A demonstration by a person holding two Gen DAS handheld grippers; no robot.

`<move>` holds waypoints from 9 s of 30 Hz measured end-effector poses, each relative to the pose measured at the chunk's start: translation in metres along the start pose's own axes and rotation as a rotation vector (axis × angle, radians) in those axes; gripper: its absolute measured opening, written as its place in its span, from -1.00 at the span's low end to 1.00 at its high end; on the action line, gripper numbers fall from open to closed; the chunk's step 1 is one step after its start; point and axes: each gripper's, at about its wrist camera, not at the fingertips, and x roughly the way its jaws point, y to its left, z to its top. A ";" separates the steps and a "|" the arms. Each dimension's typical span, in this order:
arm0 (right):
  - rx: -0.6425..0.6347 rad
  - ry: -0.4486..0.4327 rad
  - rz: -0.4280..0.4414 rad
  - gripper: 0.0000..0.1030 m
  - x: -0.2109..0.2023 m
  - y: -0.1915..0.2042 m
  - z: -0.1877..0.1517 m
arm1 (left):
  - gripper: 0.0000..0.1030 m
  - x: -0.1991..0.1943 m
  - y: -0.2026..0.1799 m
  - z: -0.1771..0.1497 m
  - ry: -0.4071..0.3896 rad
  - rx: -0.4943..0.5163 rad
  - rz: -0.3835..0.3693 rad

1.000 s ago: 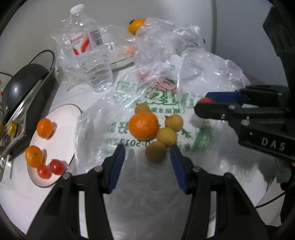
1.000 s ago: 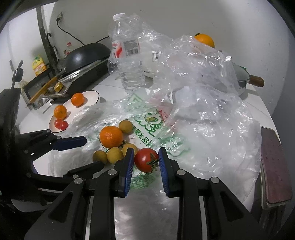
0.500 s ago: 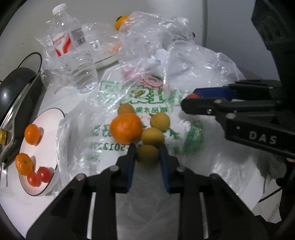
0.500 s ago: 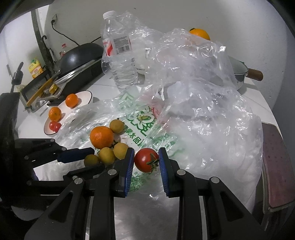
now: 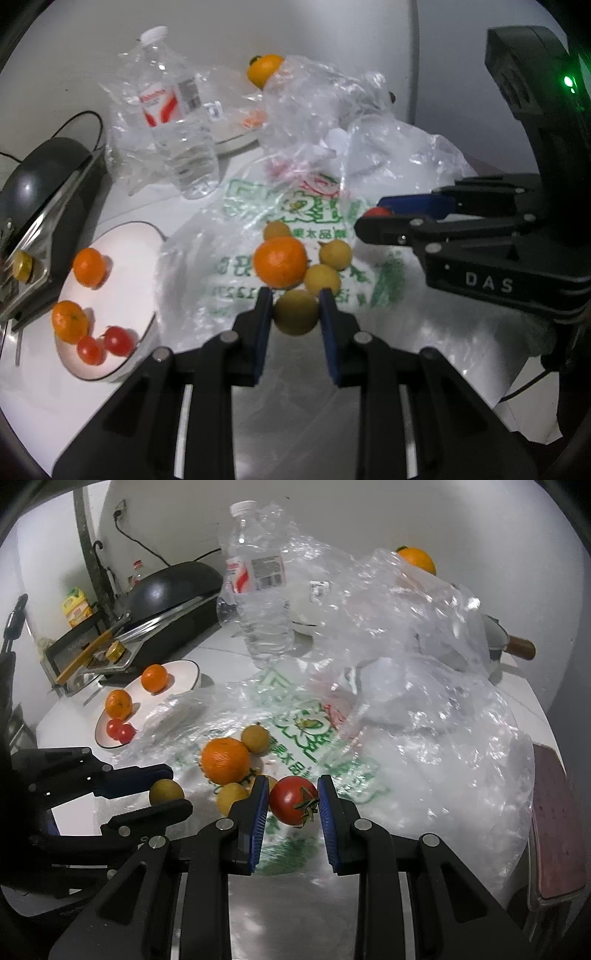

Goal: Organize fruits
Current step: 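Carry the tomato and the yellow-green fruit toward the white plate, then lower both held fruits onto the white plate and open both grippers, then move both grippers back over the fruit bag, then grasp a yellow-green fruit with the right gripper while the left gripper grasps a mandarin, then carry the yellow-green fruit and the mandarin over the white plate, then lower both fruits onto the plate and open both grippers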

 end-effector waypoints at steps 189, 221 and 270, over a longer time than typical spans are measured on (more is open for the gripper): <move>0.007 0.063 0.010 -0.52 0.021 -0.012 0.004 | -0.22 0.048 0.023 0.025 0.027 -0.053 -0.066; -0.136 0.031 0.012 -0.52 0.011 0.088 0.032 | -0.22 -0.029 0.094 -0.012 -0.102 -0.127 -0.002; -0.204 0.085 0.099 -0.52 0.078 0.147 0.071 | -0.16 -0.007 0.165 -0.030 -0.078 -0.186 0.171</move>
